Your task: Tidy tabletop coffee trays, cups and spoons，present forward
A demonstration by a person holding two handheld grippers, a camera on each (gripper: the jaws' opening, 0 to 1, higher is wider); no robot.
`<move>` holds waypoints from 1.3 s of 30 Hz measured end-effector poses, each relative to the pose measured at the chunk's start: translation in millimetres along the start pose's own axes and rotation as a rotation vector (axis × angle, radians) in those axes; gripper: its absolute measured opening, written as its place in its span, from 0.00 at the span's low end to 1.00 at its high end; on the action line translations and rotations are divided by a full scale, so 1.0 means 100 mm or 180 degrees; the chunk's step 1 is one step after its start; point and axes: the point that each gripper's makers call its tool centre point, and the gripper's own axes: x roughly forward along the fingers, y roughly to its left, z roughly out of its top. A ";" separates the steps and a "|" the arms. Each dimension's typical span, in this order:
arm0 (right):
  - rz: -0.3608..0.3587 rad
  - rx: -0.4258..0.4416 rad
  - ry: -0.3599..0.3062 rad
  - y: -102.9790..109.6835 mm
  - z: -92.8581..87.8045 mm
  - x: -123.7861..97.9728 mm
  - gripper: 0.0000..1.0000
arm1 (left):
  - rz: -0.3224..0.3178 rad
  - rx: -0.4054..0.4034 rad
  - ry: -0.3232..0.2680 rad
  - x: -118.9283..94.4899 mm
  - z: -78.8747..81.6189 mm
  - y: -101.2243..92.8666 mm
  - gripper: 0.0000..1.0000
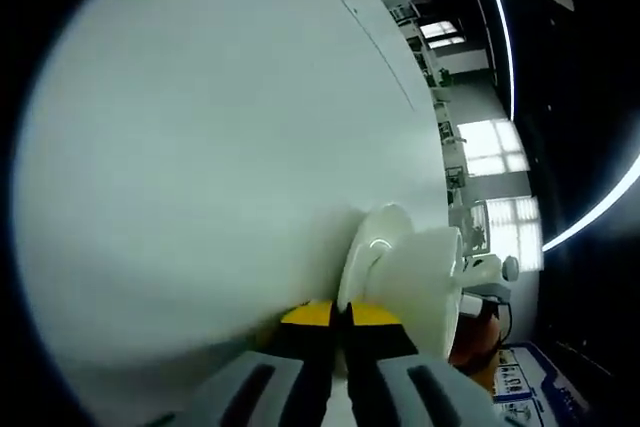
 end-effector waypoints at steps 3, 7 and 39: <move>0.0012 0.0007 -0.0048 -0.01 0.17 0.00 0.04 | 0.0001 0.0025 -0.0057 0.01 0.10 -0.05 0.05; 0.0020 -0.0006 -0.0104 0.01 0.31 0.01 0.04 | -0.0016 0.0055 -0.0082 0.03 0.18 -0.10 0.05; -0.0081 -0.0016 -0.0403 0.06 1.40 0.17 0.04 | -0.0027 0.0035 -0.0247 0.28 0.40 -0.31 0.05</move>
